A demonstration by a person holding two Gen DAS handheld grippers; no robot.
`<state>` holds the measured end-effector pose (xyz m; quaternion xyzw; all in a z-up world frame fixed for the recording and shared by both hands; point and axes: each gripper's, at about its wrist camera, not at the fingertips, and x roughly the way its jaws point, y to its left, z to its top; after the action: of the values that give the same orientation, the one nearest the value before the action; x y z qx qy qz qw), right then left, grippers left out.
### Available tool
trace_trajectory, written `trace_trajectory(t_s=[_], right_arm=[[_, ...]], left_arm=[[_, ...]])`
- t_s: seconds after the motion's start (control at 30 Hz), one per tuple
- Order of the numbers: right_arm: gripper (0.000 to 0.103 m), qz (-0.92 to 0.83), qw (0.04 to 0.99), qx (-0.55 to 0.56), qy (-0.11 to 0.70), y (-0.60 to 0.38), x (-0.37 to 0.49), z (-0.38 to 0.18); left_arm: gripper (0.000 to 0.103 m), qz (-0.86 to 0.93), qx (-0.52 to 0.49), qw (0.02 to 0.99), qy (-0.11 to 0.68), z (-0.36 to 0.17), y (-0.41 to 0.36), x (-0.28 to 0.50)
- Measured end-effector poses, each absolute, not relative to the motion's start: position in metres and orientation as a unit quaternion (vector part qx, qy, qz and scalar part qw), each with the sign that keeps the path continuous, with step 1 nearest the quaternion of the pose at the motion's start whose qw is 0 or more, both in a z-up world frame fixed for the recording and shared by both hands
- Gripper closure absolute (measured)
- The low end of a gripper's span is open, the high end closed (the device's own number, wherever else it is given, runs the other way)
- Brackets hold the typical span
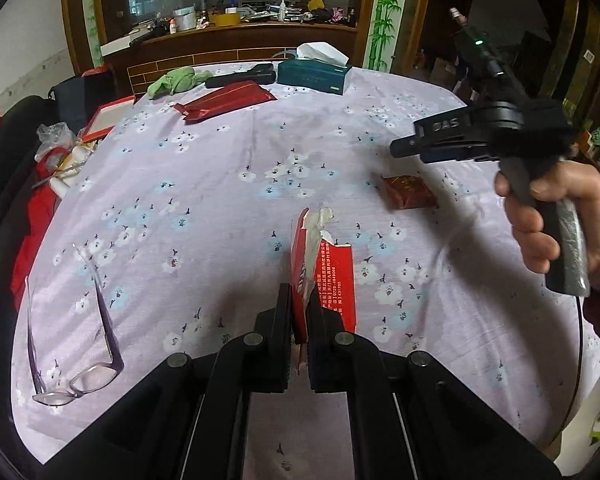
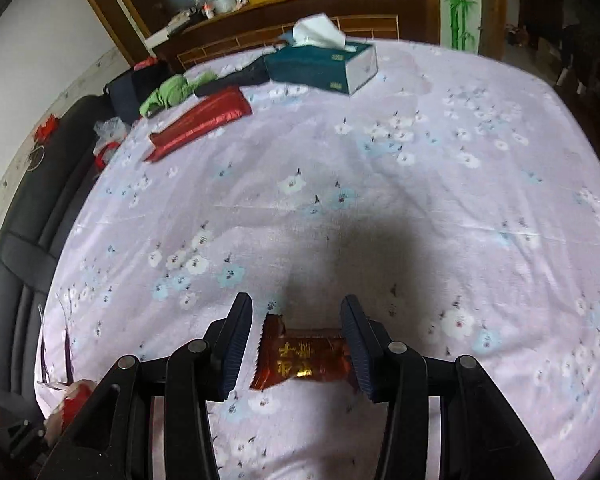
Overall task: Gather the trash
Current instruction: 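Grasp the red snack box with the left tool and lift it, then grasp the dark red candy wrapper with the right tool while the left tool holds the red box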
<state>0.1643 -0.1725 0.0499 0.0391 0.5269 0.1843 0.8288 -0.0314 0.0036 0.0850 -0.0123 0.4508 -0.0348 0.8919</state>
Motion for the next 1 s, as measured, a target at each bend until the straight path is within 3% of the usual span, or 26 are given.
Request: trace_trajectory(t_s=[0.43,0.87,0.97,1.0], right_arm=[[0.053,0.222,0.790,0.052,0.569,-0.183,0.137,0.030],[0.054,0.186,0.816,-0.034,0.546,-0.150,0.133,0.027],[0.078,0.183,0.814,-0.037,0.550,-0.146,0.133,0.024],[0.082,0.183,0.813,-0.038,0.552,-0.146,0.133,0.023]], left_arm=[[0.098,-0.036,0.000,0.893,0.448,0.082,-0.006,-0.023],[0.098,-0.037,0.010,0.893,0.449,0.080,-0.009,-0.020],[0.098,-0.035,0.009,0.893,0.449,0.081,-0.008,-0.020],[0.098,-0.035,0.009,0.893,0.448,0.081,-0.008,-0.020]])
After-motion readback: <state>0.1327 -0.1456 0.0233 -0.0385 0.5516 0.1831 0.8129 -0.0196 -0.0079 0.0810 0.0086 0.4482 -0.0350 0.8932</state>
